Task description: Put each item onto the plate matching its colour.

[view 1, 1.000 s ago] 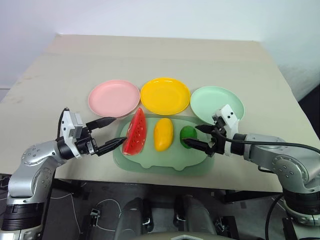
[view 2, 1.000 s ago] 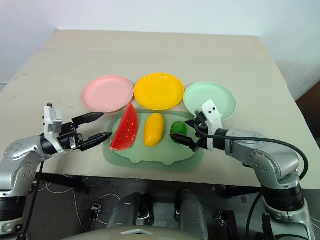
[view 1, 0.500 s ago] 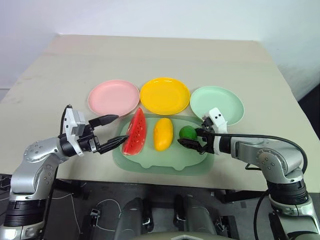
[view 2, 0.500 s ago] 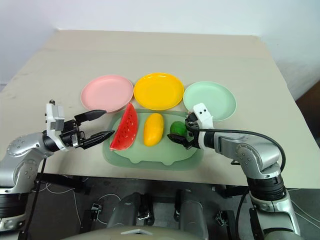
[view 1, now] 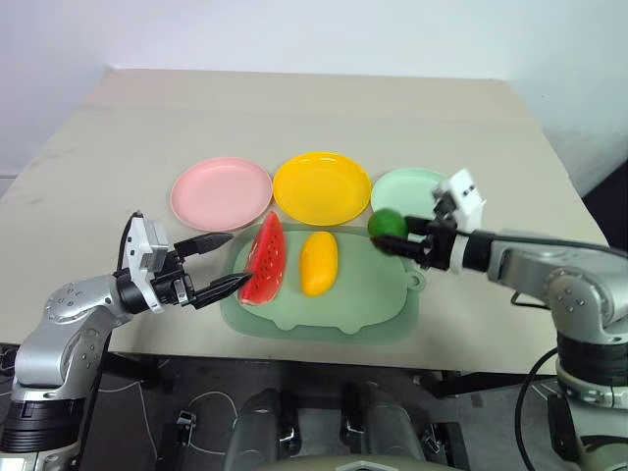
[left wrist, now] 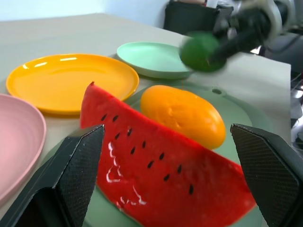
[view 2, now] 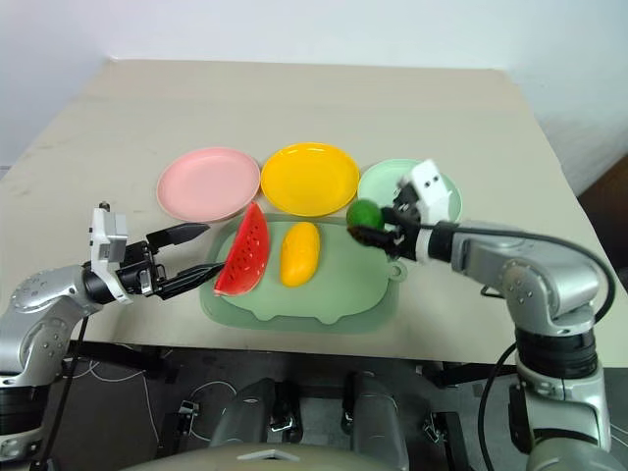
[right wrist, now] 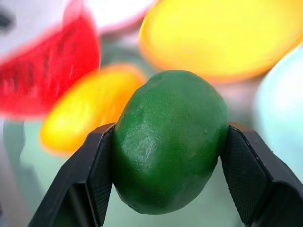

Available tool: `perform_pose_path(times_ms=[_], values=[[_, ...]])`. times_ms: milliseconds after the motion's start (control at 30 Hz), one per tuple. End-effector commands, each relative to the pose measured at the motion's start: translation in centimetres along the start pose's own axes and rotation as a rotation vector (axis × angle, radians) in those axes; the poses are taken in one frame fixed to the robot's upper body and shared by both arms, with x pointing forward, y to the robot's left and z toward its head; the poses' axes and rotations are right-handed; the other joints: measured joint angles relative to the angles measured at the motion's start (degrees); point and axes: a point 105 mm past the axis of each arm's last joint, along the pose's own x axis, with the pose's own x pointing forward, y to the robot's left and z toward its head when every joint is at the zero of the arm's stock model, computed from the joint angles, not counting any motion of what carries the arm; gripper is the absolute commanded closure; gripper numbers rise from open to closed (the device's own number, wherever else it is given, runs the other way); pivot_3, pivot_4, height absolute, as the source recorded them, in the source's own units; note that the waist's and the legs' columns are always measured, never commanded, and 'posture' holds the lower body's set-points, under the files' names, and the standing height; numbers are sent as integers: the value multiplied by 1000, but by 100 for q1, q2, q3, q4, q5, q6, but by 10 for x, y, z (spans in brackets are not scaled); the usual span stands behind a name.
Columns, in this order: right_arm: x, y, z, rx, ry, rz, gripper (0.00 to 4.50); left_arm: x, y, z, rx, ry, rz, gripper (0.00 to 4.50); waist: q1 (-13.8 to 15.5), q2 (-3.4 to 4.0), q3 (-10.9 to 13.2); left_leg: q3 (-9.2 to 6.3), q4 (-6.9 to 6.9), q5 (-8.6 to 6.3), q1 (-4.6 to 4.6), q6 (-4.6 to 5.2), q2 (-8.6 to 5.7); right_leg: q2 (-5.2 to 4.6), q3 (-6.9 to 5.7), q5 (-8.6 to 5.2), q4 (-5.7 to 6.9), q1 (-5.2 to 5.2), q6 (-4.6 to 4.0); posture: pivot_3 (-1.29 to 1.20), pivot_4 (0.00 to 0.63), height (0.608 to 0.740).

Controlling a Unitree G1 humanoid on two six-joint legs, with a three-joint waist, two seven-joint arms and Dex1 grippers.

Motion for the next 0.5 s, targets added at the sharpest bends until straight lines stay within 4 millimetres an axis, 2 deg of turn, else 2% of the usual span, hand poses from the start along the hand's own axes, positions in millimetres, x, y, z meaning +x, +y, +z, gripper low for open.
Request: perform_pose_path(times_ms=[33, 133, 433, 500], values=[[-1, -34, 35, 27, -161, -106, 1574, -2, 0, 13, 53, -21, 0, 0, -6, 0, 0, 1, 0, 0, -1, 0, 0, 0, 0, 5, 0, -2, 8, 0, 150, 696], [10, -68, 22, 54, -78, -233, 1574, -2, 0, 13, 48, -25, 2, 0, -18, 0, 0, 9, 0, 1, 0, -1, 0, 0, 2, 8, 5, -3, 11, 0, 150, 696], [31, -101, -3, -10, 73, -376, 1574, -6, 0, 14, 51, -5, 3, 0, -46, 4, 2, 18, 4, 4, -2, -3, 1, 0, 7, 10, 21, -13, 17, 0, 150, 696], [32, -104, -6, -8, 90, -394, 840, -6, 1, 14, 53, 1, 3, 0, -42, 4, 2, 18, 5, 5, -1, -4, 2, 1, 8, 9, 22, -13, 17, 0, 150, 696]])
